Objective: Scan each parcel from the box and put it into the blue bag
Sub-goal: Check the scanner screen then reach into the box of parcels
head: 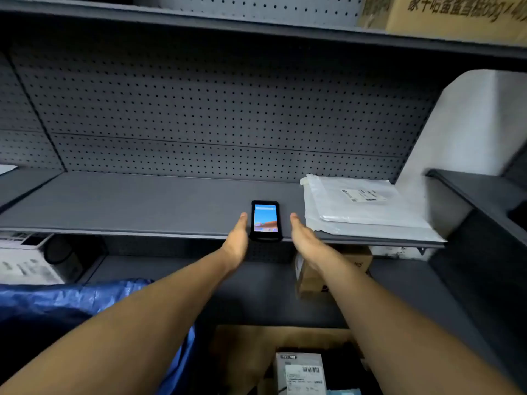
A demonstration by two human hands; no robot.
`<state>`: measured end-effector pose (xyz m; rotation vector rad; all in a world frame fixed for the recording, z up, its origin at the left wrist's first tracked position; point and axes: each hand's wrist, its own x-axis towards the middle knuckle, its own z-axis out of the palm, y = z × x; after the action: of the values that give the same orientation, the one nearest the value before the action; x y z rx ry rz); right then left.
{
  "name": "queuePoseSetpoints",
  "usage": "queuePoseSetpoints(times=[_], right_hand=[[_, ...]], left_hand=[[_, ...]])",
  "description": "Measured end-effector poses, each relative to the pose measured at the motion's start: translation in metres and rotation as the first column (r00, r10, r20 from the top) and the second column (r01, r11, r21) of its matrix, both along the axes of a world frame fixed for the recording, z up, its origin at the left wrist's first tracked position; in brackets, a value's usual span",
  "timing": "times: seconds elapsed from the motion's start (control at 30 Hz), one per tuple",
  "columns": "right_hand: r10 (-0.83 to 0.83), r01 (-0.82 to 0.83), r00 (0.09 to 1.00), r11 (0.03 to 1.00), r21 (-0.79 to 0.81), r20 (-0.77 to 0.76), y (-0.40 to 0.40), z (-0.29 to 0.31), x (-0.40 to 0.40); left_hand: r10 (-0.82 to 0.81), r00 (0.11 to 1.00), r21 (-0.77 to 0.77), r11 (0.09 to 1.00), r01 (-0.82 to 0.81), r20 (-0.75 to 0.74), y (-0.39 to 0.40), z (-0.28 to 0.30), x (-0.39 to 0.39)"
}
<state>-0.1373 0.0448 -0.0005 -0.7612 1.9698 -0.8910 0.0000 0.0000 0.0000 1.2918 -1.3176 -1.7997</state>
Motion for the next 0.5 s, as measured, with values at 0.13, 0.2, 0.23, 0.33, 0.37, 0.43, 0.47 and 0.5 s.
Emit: queuePoseSetpoints(times=[0.13, 0.2, 0.23, 0.33, 0.37, 0.43, 0.47, 0.5], right_hand=[[-0.064, 0.071, 0.992, 0.995, -0.071, 0.106, -0.018, -0.024, -0.01], [-0.071, 0.08, 0.989, 0.995, -0.06, 0.133, -0.025, -0.032, -0.01], [-0.075, 0.084, 0.987, 0.995, -0.056, 0.144, -0.025, -0.031, -0.008], [-0.082, 0.093, 0.983, 0.994, -0.056, 0.166, -0.025, -0.03, -0.003], [-0.088, 0.1, 0.981, 0.993, -0.058, 0.171, -0.025, -0.03, 0.0], [-0.098, 0.111, 0.978, 0.992, -0.063, 0.183, -0.025, -0.03, 0.003], [-0.104, 0.119, 0.976, 0.991, -0.068, 0.19, -0.025, -0.029, 0.005], [-0.112, 0.128, 0.974, 0.989, -0.071, 0.196, -0.026, -0.03, 0.005]], left_hand=[[0.017, 1.0, 0.04, 0.999, -0.016, -0.016, -0.009, -0.003, -0.001], [0.027, 0.998, 0.077, 0.997, -0.023, -0.063, -0.01, -0.004, -0.003], [0.039, 0.997, 0.066, 0.997, -0.034, -0.072, -0.01, -0.004, -0.005], [0.039, 0.998, 0.044, 0.998, -0.036, -0.056, -0.004, -0.001, -0.007], [0.04, 0.998, 0.04, 0.998, -0.038, -0.05, -0.003, -0.002, -0.008], [0.036, 0.998, 0.023, 0.999, -0.035, -0.041, -0.001, -0.002, -0.01], [0.038, 0.999, 0.017, 0.999, -0.037, -0.035, 0.001, -0.001, -0.01], [0.044, 0.998, 0.019, 0.999, -0.044, -0.034, 0.001, -0.001, -0.011]])
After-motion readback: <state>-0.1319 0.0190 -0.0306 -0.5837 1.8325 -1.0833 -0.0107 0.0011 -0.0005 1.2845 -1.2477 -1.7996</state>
